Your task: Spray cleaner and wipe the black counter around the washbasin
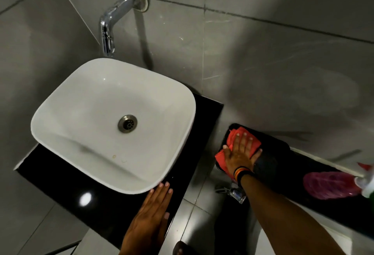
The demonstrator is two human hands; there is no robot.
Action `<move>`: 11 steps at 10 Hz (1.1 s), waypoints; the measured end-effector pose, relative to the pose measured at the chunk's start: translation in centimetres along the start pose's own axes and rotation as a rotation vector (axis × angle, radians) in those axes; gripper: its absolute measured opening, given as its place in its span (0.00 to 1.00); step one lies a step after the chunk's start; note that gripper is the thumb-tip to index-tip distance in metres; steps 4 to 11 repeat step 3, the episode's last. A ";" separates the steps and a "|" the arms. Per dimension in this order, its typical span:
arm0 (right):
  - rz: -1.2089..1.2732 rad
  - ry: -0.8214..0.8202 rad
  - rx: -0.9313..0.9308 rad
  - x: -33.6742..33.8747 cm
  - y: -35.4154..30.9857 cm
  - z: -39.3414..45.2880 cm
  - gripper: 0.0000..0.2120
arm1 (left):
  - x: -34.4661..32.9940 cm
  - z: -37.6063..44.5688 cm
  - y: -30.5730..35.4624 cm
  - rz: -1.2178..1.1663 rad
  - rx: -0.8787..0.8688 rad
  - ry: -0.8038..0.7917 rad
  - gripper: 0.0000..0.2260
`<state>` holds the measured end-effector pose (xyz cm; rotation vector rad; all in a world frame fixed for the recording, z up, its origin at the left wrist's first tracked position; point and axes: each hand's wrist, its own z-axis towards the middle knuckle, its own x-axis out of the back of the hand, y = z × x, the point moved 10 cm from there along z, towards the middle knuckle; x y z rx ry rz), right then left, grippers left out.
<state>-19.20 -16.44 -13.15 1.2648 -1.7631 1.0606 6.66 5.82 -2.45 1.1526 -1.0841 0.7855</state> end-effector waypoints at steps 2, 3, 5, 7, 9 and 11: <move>0.028 0.113 0.156 4.9 -2.3 -4.6 0.38 | 2.6 1.2 1.7 0.064 -0.034 0.043 0.28; 0.106 0.242 0.301 7.8 -4.4 -8.7 0.41 | 3.4 1.8 5.5 0.269 -0.167 0.134 0.27; 0.106 0.242 0.301 7.8 -4.4 -8.7 0.41 | 3.4 1.8 5.5 0.269 -0.167 0.134 0.27; 0.106 0.242 0.301 7.8 -4.4 -8.7 0.41 | 3.4 1.8 5.5 0.269 -0.167 0.134 0.27; 0.106 0.242 0.301 7.8 -4.4 -8.7 0.41 | 3.4 1.8 5.5 0.269 -0.167 0.134 0.27; 0.106 0.242 0.301 7.8 -4.4 -8.7 0.41 | 3.4 1.8 5.5 0.269 -0.167 0.134 0.27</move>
